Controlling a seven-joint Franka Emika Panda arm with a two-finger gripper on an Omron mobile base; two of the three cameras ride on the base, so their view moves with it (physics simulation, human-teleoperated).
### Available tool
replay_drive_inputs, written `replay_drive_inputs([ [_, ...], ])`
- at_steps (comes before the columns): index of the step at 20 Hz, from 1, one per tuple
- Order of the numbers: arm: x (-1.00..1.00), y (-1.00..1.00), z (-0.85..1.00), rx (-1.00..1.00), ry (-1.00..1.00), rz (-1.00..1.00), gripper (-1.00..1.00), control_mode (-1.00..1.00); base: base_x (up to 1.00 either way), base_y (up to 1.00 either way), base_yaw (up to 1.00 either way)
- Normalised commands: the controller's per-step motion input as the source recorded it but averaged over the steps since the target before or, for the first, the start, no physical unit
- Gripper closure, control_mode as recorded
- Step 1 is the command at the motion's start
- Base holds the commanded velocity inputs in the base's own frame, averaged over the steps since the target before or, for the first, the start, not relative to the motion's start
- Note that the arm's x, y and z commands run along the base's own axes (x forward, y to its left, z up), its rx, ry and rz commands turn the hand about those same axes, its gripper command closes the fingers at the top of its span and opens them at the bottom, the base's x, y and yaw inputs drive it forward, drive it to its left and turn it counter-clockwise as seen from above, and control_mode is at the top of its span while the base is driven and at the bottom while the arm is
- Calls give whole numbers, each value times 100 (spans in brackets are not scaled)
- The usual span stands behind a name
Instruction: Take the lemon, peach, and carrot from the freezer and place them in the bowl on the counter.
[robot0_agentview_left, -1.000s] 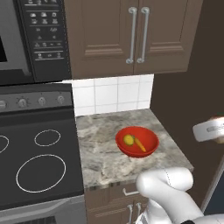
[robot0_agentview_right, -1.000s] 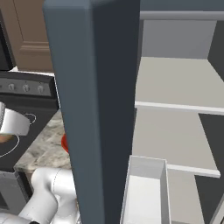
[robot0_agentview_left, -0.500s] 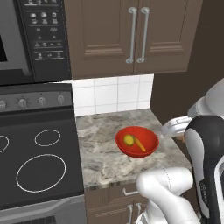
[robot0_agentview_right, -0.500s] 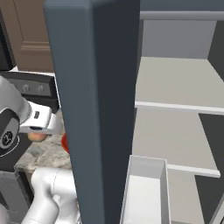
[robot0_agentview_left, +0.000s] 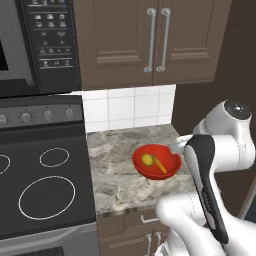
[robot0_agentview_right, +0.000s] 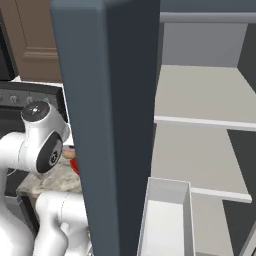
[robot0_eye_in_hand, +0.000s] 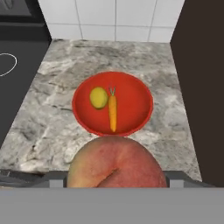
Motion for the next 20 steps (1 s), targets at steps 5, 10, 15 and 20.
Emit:
replay_drive_inputs([
  [5, 97, -19, -59, 0, 10, 0, 100, -100, 0, 0, 0],
  [10, 89, -10, -63, 0, 9, 0, 100, -100, 0, 0, 0],
  [15, 48, -2, -45, 0, 0, 0, 100, -100, 0, 0, 0],
  [20, 39, 0, -52, 0, 0, 0, 100, -100, 0, 0, 0],
])
